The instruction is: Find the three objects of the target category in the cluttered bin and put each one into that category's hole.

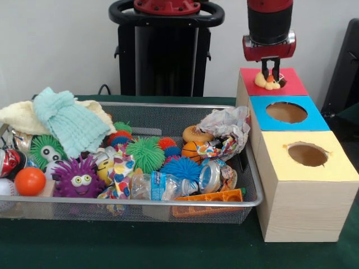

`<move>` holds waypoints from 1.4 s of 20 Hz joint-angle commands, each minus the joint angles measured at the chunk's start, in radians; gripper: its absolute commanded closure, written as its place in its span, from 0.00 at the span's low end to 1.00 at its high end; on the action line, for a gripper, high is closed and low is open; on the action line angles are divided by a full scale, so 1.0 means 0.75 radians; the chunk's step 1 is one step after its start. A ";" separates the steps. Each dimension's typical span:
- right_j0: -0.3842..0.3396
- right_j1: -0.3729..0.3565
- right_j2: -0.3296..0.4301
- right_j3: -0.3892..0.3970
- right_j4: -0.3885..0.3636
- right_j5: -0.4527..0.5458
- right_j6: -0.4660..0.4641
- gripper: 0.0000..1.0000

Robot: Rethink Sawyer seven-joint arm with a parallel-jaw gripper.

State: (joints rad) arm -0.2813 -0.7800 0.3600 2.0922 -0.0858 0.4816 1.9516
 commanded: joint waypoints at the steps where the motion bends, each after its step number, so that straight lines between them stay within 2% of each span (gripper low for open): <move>1: 0.186 -0.056 -0.206 -0.053 -0.034 0.047 0.312 1.00; 10: 0.232 -0.047 -0.254 -0.040 0.022 0.004 0.257 1.00; 17: 0.242 0.030 -0.260 -0.059 0.047 -0.067 0.242 1.00; 28: 0.274 0.025 -0.297 -0.060 0.044 -0.114 0.237 1.00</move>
State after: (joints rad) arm -0.0745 -0.8137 0.1941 2.0792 -0.0587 0.4577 1.9522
